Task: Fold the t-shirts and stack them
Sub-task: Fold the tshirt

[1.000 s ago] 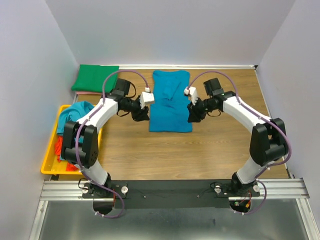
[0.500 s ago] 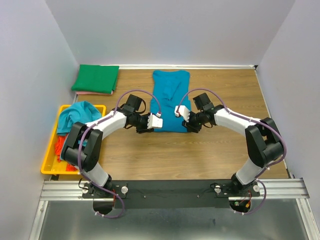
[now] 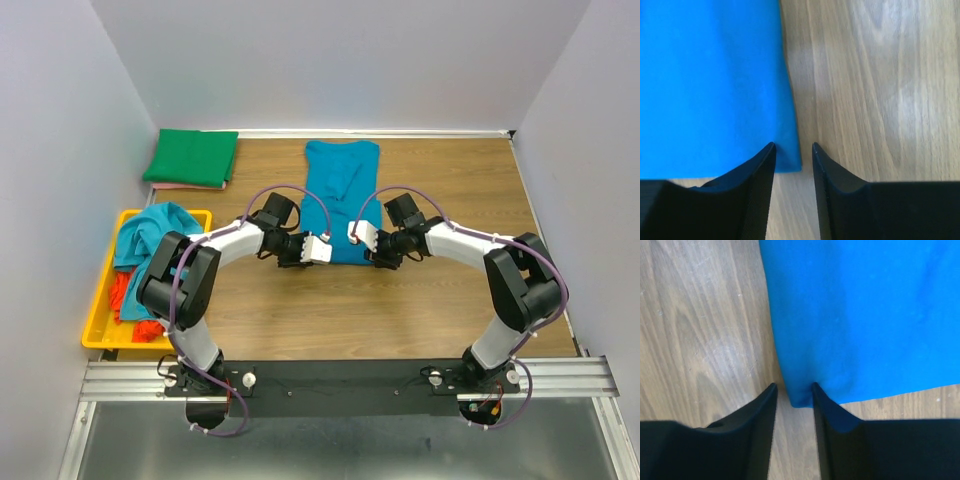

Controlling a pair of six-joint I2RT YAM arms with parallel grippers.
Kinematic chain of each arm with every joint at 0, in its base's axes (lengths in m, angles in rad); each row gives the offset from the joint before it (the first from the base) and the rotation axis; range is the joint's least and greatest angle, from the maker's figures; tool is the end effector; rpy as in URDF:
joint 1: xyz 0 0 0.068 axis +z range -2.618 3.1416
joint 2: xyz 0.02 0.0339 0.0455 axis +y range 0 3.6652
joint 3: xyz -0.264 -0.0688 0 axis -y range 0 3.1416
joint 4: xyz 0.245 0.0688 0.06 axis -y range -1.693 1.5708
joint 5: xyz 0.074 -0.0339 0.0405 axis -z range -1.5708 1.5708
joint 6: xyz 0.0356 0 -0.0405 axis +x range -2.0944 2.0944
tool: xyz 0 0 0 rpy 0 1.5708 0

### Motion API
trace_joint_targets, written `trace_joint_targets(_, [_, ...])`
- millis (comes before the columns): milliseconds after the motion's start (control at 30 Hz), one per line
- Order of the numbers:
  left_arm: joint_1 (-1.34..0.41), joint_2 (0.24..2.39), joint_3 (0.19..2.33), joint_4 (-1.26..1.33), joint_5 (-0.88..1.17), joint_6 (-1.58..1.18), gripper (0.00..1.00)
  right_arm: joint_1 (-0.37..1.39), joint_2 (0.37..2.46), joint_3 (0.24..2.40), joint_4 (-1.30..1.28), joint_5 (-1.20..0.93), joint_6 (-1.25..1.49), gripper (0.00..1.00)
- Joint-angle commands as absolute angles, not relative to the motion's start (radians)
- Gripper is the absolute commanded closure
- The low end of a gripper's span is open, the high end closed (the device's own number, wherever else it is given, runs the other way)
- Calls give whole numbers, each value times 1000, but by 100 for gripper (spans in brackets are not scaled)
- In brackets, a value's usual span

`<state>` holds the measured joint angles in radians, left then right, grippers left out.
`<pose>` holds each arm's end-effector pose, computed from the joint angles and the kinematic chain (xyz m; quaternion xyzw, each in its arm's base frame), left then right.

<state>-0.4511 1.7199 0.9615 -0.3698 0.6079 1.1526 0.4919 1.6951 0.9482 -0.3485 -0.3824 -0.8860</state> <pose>0.2814 -0.1589 0.1563 0.7147 0.6001 -0.2023 0.2970 0.2778 0.1639 0.1579 -0.6411 0.7081 0.1359 0.2629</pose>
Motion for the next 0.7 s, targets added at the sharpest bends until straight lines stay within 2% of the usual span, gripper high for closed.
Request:
trace_joint_targets(0, [-462, 1758, 974, -400, 565, 1192, 60, 500, 1746, 908, -336, -333, -916, 64])
trace_joint_targets(33, [-460, 1761, 974, -405, 561, 1193, 65, 500, 1746, 907, -333, -331, -916, 69])
trace_joint_targets(67, [-460, 1764, 974, -410, 560, 1198, 70, 502, 1744, 905, -333, -328, -911, 79])
trace_joint_targets(100, [-462, 1761, 977, -419, 557, 1203, 80, 500, 1740, 905, -334, -327, -910, 86])
trace_joint_targets(167, [-459, 1755, 988, -425, 555, 1190, 89, 500, 1718, 916, -334, -324, -885, 99])
trace_joint_targets(233, [-453, 1747, 1017, -452, 561, 1167, 100, 500, 1697, 930, -339, -318, -861, 99])
trace_joint_targets(467, [-384, 1755, 1287, -658, 655, 1164, 100, 485, 1588, 1055, -415, -333, -792, 99])
trace_joint_targets(667, [-383, 1733, 1405, -793, 675, 1192, 100, 482, 1546, 1153, -489, -324, -798, 99])
